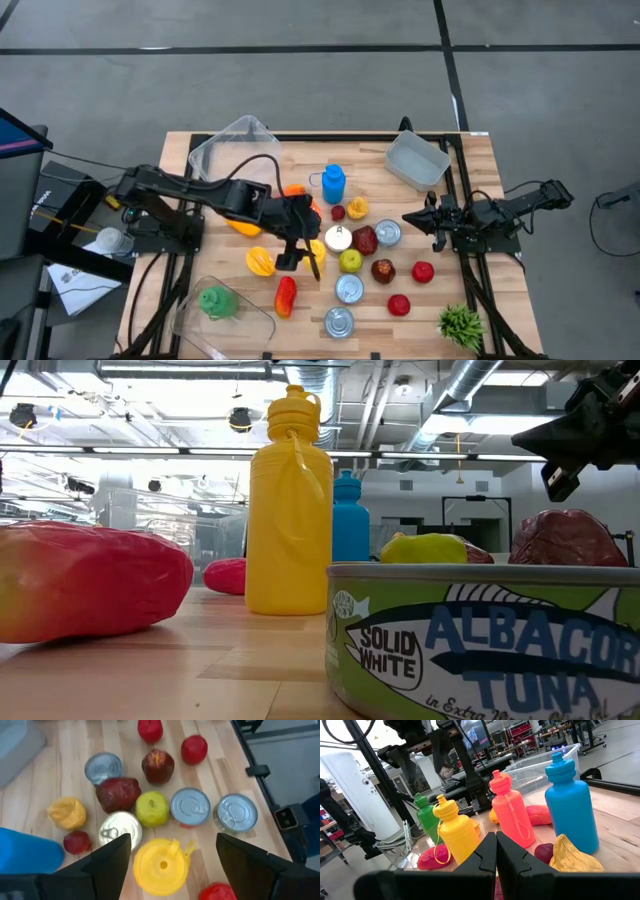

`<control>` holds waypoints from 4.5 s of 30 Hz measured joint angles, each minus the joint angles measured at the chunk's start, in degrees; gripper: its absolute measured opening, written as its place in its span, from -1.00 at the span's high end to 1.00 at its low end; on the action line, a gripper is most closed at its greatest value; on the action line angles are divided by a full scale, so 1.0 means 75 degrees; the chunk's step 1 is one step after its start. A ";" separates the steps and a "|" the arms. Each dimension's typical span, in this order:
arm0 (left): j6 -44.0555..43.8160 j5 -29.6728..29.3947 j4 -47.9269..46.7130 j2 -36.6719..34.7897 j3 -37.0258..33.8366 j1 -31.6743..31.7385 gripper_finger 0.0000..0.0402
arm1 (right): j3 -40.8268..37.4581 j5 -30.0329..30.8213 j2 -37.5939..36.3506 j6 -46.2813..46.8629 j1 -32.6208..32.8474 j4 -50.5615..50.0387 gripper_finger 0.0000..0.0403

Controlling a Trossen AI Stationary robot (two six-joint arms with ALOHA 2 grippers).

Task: Pick & Place Food Item
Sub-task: Put the yellow water bottle into the transparent bin

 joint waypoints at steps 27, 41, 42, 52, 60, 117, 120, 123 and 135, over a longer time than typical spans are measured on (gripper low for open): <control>0.0077 0.0261 0.1185 -0.0066 -0.1371 0.0154 -0.26 | 0.0003 -0.0013 0.0413 0.0019 0.0000 -0.0004 1.00; 0.0217 0.0395 0.1641 -0.0055 -0.1778 0.0181 0.02 | 0.0003 -0.0007 0.0414 0.0019 0.0000 -0.0003 1.00; 0.0249 0.0395 0.1646 -0.0055 -0.1778 0.0181 0.07 | 0.0003 -0.0009 0.0414 0.0019 0.0000 -0.0003 1.00; 0.0303 0.0378 0.1626 -0.0055 -0.1778 0.0181 0.65 | 0.0003 -0.0006 0.0414 0.0022 0.0000 -0.0003 1.00; 0.0299 0.0363 0.1666 -0.0060 -0.1775 0.0181 0.77 | 0.0003 -0.0006 0.0414 0.0022 -0.0002 -0.0003 1.00; -1.1992 -0.4790 0.0409 -0.3301 -0.1174 -0.7942 0.81 | 0.0003 0.0029 0.0442 0.0022 -0.0003 0.0000 1.00; -1.1665 -0.4986 -0.0136 -0.3170 -0.0604 -0.7936 0.81 | 0.0003 0.0029 0.0440 0.0022 -0.0003 -0.0001 1.00; -1.1240 -0.5280 -0.0831 -0.2987 0.0104 -0.7938 0.81 | 0.0003 0.0032 0.0440 0.0022 -0.0003 0.0000 1.00; -0.9075 -0.5346 -0.3226 -0.1774 0.2232 -0.7941 0.81 | 0.0003 0.0259 0.0440 0.0022 -0.0002 0.0007 1.00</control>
